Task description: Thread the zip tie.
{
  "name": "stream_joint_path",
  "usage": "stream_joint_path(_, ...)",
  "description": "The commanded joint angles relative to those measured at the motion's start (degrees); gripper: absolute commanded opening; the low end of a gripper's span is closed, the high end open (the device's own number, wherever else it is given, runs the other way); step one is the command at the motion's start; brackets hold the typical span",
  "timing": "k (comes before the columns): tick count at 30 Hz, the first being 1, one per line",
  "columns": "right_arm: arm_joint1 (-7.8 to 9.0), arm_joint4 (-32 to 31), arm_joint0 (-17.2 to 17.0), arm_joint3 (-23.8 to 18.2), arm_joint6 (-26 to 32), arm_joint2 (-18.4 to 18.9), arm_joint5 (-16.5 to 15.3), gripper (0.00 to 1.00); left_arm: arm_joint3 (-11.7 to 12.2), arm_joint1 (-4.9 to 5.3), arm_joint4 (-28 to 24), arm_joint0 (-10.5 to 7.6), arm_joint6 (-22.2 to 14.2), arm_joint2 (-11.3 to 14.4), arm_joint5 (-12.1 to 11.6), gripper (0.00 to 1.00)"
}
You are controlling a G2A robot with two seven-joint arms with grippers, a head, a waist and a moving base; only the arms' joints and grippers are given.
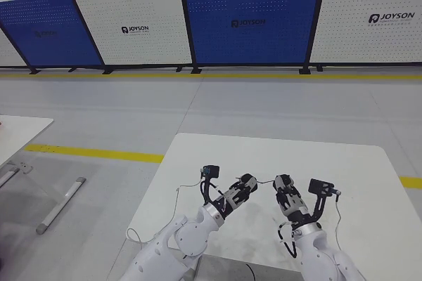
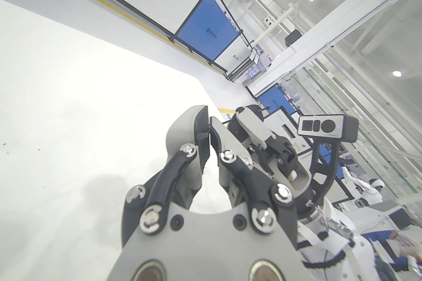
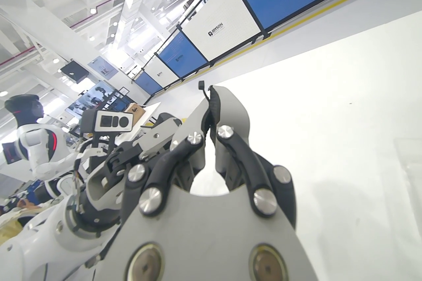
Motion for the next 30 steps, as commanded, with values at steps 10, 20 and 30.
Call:
stream_joint_path(10,-0.42,2.7,1.4,1.7,0.1,-0.8,-0.7,0.00,0.0,0.00,0.0,0.00,0.0,0.0,0.0,0.00)
stream_joint_path(20,-0.05,4.9,-0.2,-0.1,1.3,1.2,-3.2,0.00,0.0,0.00,0.0,0.00,0.0,0.0,0.0,0.00)
stream_joint_path(30,-0.09,4.7,-0.3,0.1,0.7,1.1,-3.2,0.00,0.9,-0.34,-4.5,-0.34,-0.6,0.2,-3.1,0.00)
